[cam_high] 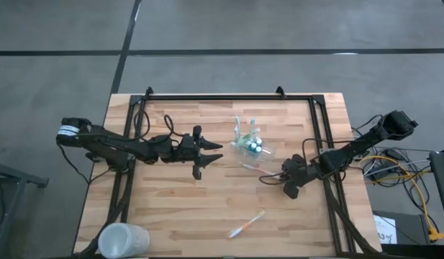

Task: Pick & Place toothbrushing station
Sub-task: Put the orange toothbrush into the transparent organizer

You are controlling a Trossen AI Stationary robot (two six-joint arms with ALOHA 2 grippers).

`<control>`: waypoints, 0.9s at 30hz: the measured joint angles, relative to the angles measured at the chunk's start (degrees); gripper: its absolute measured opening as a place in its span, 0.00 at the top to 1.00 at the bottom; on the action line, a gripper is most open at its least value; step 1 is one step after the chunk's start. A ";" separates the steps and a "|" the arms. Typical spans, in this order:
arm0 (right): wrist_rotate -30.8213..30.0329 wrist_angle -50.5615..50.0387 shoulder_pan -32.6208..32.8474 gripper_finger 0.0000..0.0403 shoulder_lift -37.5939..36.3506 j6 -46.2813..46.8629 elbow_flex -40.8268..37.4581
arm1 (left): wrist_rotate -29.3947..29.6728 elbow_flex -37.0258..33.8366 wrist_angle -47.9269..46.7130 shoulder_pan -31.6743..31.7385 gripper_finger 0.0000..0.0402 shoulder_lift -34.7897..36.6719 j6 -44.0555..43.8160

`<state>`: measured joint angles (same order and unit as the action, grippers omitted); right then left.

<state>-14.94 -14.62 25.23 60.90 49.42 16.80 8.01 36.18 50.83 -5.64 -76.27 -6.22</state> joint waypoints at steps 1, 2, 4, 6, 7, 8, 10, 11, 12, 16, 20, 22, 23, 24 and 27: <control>0.01 -0.02 0.00 0.86 0.00 0.07 0.14 | -0.01 0.00 0.00 0.01 0.61 0.00 0.00; 0.02 -0.04 0.00 0.87 0.00 0.07 0.30 | -0.01 0.00 -0.03 -0.01 0.61 0.00 0.00; 0.26 -0.10 0.00 0.91 -0.02 0.10 0.74 | 0.00 0.00 -0.07 0.00 0.61 0.00 0.00; 0.42 -0.08 0.02 0.94 -0.04 0.08 1.21 | 0.00 0.00 -0.09 0.01 0.61 0.00 -0.02; 0.46 -0.10 0.02 0.95 -0.04 -0.03 1.51 | 0.00 0.00 -0.09 0.02 0.61 0.00 0.00; 0.46 -0.10 0.02 0.97 -0.04 -0.12 1.81 | -0.01 0.00 -0.10 -0.01 0.61 0.00 0.00; 0.46 -0.15 0.02 0.97 -0.09 -0.39 2.30 | 0.00 0.00 -0.15 0.00 0.61 0.00 0.00; 0.47 -0.37 0.02 0.98 -0.09 -0.65 2.57 | 0.00 0.00 -0.29 0.01 0.61 0.00 0.00; 0.44 -0.48 0.02 0.98 -0.09 -0.91 2.72 | 0.00 0.00 -0.42 0.00 0.61 0.00 0.00; 0.46 -2.93 0.02 0.98 -0.09 -1.41 4.20 | -0.02 0.00 -0.44 0.00 0.61 0.00 0.00; 2.20 -9.64 0.03 0.98 -0.12 -2.14 8.48 | 0.00 0.00 -0.44 0.00 0.61 0.00 0.00; 3.44 -14.78 0.08 0.98 -0.17 -2.69 11.92 | 0.00 0.00 -0.44 0.02 0.61 0.00 0.00; 3.49 -17.89 0.19 0.98 -0.17 -2.72 13.94 | 0.00 0.00 -0.44 0.01 0.61 0.00 0.00; 3.42 -21.53 0.40 0.98 -0.17 -2.78 16.01 | 0.00 0.00 -0.44 0.01 0.61 0.00 0.00; 3.24 -31.10 0.42 0.98 -0.17 -3.12 22.49 | -0.01 0.00 -0.44 0.02 0.61 0.00 0.00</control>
<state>-11.70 -45.72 25.65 60.73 46.30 39.28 8.00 36.18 50.39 -5.63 -76.27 -6.22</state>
